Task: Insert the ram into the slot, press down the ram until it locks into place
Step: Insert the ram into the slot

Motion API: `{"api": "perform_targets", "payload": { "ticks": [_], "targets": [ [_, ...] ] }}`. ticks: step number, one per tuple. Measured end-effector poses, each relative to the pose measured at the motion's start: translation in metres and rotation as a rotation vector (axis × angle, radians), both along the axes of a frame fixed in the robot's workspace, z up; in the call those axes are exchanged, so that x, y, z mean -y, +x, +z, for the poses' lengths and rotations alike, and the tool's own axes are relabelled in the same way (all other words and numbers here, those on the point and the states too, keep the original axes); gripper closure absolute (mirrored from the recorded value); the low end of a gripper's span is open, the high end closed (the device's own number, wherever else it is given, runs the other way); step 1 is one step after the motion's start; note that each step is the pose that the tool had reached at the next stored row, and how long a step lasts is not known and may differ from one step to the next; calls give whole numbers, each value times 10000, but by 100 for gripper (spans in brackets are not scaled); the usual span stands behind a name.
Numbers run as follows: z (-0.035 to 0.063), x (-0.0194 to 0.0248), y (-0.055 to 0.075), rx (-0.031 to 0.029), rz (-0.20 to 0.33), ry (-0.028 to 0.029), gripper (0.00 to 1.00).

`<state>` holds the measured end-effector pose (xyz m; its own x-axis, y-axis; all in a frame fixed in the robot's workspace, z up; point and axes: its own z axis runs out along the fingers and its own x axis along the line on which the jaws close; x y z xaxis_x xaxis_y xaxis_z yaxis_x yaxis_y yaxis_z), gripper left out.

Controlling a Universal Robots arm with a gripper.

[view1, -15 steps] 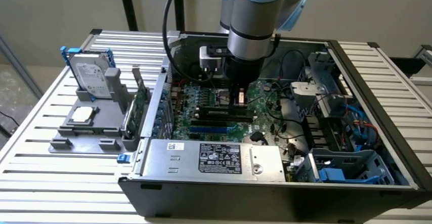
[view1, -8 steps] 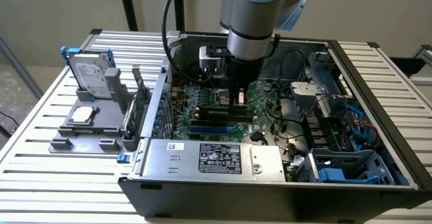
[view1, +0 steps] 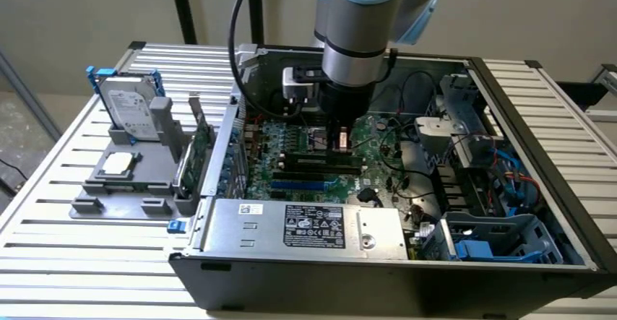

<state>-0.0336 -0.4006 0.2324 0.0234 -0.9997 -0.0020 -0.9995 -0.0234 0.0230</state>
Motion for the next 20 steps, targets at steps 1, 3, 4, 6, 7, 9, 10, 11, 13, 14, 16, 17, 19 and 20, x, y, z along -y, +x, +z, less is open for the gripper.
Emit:
{"api": "perform_targets", "payload": {
  "ticks": [1, 3, 4, 6, 7, 9, 10, 11, 13, 14, 16, 17, 19, 20],
  "targets": [
    [0, 0, -4, 0, 0, -1, 87],
    [-2, 1, -6, 0, 1, -2, 87],
    [-3, 1, -6, 0, 2, -1, 87],
    [-9, -1, -6, 1, 1, 1, 87],
    [-12, -3, -6, 0, 1, 0, 87],
    [-16, -7, -6, 1, 0, 1, 87],
    [-17, -10, -6, 0, 0, 0, 87],
    [-19, -13, -6, 0, 0, 0, 87],
    [-25, -19, -6, 1, 0, 1, 87],
    [-28, -20, -6, 0, 0, 0, 87],
    [-35, -20, -6, 0, 1, -2, 87],
    [-38, -20, -6, -1, 1, -3, 87],
    [-45, -20, -6, 0, 0, -1, 87],
    [-48, -21, -6, 0, 1, -1, 87]
  ]
}}
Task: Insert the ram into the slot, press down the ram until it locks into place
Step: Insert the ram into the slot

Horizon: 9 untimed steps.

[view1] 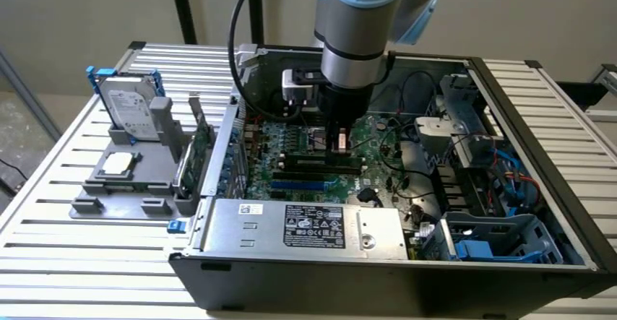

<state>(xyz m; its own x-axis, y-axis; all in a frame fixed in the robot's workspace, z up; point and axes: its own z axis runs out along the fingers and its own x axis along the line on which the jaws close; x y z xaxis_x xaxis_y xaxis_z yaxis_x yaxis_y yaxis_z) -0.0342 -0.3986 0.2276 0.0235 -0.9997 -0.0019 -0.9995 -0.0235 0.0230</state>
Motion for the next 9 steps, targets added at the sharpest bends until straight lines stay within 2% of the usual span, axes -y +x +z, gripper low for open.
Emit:
{"api": "perform_targets", "payload": {
  "ticks": [9],
  "targets": [
    [-24, -3, 0, 0, -1, 0, 87]
  ]
}}
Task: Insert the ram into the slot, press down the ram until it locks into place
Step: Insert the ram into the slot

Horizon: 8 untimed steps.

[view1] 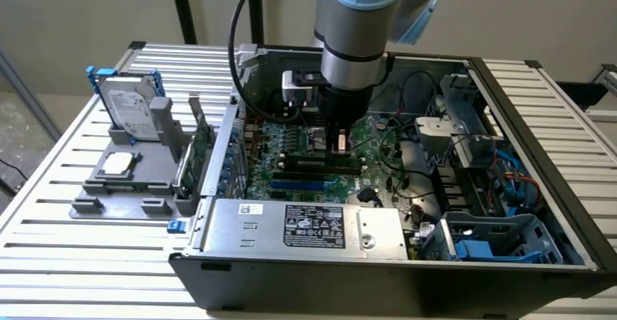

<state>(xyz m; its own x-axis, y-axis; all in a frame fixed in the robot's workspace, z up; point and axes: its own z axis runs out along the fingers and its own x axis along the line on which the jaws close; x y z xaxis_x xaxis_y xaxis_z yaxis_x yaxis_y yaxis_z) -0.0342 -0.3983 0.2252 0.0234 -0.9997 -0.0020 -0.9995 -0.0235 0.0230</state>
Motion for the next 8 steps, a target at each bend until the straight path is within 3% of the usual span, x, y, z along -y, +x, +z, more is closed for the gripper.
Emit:
{"api": "perform_targets", "payload": {
  "ticks": [6, 8],
  "targets": [
    [-10, -1, 0, -1, 0, 1, 87],
    [-10, 0, 0, 0, 0, 0, 79]
  ]
}}
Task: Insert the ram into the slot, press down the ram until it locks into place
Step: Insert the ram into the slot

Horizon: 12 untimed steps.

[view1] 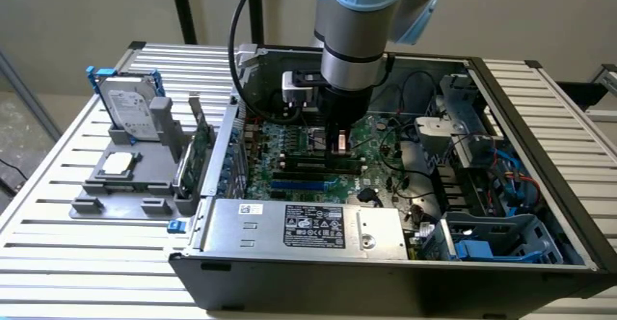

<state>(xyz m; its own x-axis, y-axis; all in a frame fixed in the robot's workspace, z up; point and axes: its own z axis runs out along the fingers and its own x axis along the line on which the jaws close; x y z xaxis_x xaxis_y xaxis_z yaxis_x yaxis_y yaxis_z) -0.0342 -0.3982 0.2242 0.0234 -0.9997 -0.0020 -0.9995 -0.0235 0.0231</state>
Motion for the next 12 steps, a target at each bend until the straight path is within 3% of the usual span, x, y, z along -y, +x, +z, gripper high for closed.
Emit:
{"api": "perform_targets", "payload": {
  "ticks": [1, 2, 7, 12],
  "targets": [
    [5, 0, 0, 0, 0, 0, 79],
    [21, 0, 0, 2, 0, 3, 73],
    [176, 0, -1, -13, 0, 4, 73],
    [251, 0, -29, -36, 0, 4, 75]
  ]
}}
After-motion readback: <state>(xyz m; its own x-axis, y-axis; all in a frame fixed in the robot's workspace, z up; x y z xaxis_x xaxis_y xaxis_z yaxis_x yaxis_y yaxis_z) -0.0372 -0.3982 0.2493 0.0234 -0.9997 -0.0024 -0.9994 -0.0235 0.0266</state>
